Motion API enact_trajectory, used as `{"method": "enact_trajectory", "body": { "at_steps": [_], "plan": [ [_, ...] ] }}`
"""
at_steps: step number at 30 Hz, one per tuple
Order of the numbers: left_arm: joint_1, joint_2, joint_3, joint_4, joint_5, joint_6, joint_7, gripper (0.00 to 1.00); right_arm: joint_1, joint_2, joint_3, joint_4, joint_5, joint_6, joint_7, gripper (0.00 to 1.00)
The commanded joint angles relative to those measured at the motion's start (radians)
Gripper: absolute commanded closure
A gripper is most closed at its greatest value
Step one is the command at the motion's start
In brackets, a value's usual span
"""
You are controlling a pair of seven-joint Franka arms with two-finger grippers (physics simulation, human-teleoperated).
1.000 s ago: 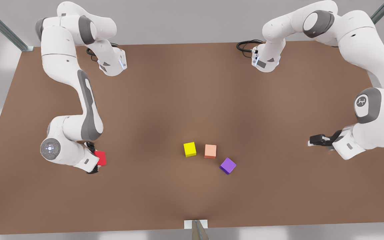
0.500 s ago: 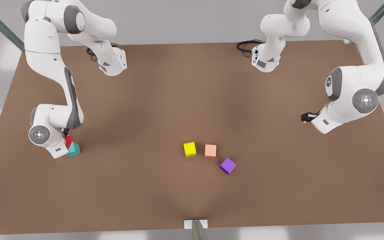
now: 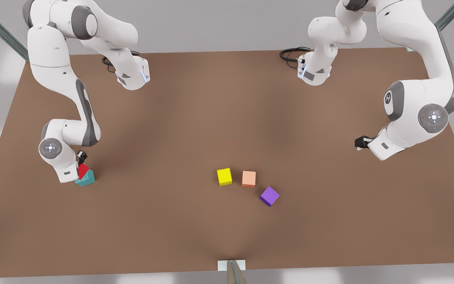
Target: Pick up red wooden cube and pass to hand red wooden cube and place in blue wooden cube
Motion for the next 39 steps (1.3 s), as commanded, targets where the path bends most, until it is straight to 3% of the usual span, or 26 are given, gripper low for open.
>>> {"method": "enact_trajectory", "body": {
  "at_steps": [1, 4, 6, 16, 23, 24, 27, 30, 34, 39],
  "plan": [
    [0.000, -0.001, 0.000, 0.001, 0.000, 0.004, 0.035, 0.00, -0.006, -0.005, 0.000, -0.012, -0.003, 0.028, 0.158, 0.35],
    [0.000, 0.005, 0.000, 0.001, -0.001, 0.007, 0.033, 0.00, -0.009, 0.005, 0.000, -0.010, 0.000, 0.034, 0.158, 0.34],
    [0.000, 0.004, 0.000, 0.002, -0.001, 0.004, 0.033, 0.00, -0.008, 0.008, 0.000, -0.007, 0.003, 0.034, 0.160, 0.00],
    [0.002, 0.005, 0.000, 0.007, -0.001, 0.004, 0.033, 0.00, 0.009, 0.006, 0.012, 0.021, 0.014, 0.004, 0.171, 0.00],
    [0.014, 0.007, 0.002, 0.008, 0.000, 0.004, 0.036, 0.00, 0.120, 0.061, 0.012, 0.103, 0.101, -0.025, 0.200, 0.00],
    [0.019, 0.007, 0.002, 0.008, -0.001, 0.001, 0.036, 0.00, 0.146, 0.077, 0.012, 0.151, 0.101, -0.077, 0.247, 0.00],
    [0.037, 0.001, 0.002, 0.008, -0.001, -0.065, 0.039, 0.00, 0.227, 0.163, 0.011, 0.493, 0.216, -0.627, 0.750, 0.00],
    [0.037, -0.001, 0.000, 0.008, -0.001, -0.091, 0.039, 0.00, 0.238, 0.081, 0.011, 0.663, 0.271, -0.887, 1.118, 0.00],
    [0.032, -0.001, -0.003, 0.007, 0.000, -0.091, 0.038, 0.00, 0.227, -0.155, 0.003, 0.654, 0.282, -1.006, 1.086, 0.00],
    [0.029, -0.001, -0.007, 0.008, 0.000, -0.085, 0.038, 0.00, 0.193, -0.207, -0.005, 0.665, 0.280, -1.050, 1.069, 0.00]
  ]
}}
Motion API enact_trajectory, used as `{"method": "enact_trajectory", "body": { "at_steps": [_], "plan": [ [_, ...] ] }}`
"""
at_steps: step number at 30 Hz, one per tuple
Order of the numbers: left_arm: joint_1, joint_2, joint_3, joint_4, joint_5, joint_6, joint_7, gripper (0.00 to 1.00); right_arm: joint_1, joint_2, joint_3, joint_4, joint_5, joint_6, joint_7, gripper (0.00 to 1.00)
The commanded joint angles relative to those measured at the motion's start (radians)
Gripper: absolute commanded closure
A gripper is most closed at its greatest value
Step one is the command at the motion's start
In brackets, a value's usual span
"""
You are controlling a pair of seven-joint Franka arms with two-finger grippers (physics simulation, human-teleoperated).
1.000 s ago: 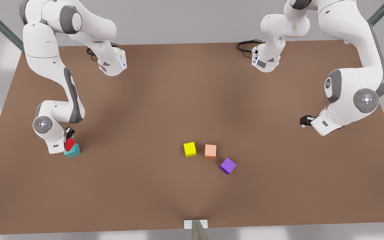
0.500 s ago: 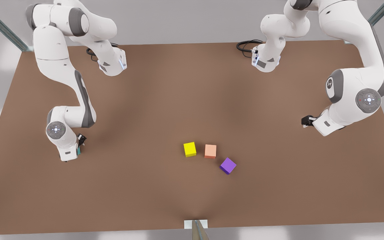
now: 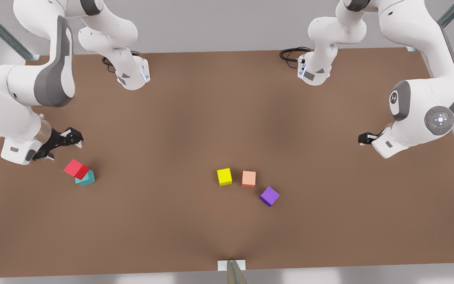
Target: Pick up red wooden cube and pass to hand red wooden cube and place in blue wooden cube
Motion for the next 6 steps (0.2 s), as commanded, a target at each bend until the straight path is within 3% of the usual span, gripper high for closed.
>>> {"method": "enact_trajectory", "body": {
  "at_steps": [1, 6],
  "plan": [
    [-0.001, -0.001, -0.001, 0.001, 0.002, -0.005, 0.003, 0.00, -0.006, -0.006, -0.001, 0.002, 0.009, -0.142, 0.452, 0.00],
    [-0.001, -0.003, -0.001, 0.001, 0.002, -0.005, 0.003, 0.00, -0.029, -0.007, 0.000, -0.003, 0.032, -0.127, 0.472, 0.00]
  ]
}}
